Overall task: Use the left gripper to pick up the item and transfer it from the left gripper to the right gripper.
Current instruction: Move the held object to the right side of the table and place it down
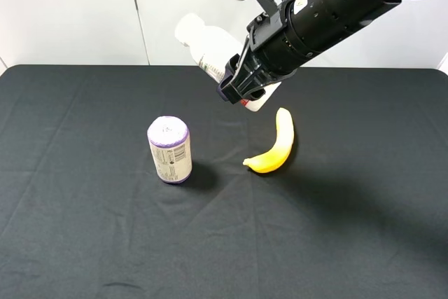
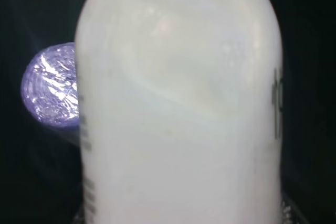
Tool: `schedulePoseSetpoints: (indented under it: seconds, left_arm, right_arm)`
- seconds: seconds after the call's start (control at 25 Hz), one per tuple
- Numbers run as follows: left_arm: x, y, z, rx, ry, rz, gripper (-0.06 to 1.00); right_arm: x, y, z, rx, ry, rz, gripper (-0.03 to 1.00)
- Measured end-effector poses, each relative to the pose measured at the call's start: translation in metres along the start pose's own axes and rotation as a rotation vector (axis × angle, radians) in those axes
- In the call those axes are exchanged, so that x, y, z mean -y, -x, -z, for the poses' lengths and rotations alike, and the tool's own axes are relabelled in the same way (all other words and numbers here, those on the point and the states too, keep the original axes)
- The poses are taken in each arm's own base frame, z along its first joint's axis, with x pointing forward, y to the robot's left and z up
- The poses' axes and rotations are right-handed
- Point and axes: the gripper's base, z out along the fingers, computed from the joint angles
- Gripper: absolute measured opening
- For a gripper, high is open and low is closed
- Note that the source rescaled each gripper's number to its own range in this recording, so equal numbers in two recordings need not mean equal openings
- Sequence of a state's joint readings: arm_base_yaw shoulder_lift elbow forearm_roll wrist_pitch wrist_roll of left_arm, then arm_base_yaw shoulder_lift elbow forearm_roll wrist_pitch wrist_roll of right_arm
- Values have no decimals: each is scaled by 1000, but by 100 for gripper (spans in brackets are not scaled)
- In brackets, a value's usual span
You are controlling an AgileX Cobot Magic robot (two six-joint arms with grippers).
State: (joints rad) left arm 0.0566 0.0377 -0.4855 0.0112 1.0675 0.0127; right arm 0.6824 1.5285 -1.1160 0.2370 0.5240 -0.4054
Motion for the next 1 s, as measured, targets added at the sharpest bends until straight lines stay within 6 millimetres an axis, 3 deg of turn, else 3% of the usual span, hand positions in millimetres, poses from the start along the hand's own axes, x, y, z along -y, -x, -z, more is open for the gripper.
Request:
schedulePoseSetpoints:
  seconds: [0.6, 0.76, 1.0]
  left_arm:
    - [0, 0, 0, 0, -12, -11, 100]
    - [0, 0, 0, 0, -12, -11, 100]
    - [0, 0, 0, 0, -12, -11, 100]
  right_arm:
    - [2, -3, 0, -28, -2, -95, 16]
    - [21, -12, 3, -77, -30, -178, 16]
    - [72, -33, 15, -132, -123, -339, 16]
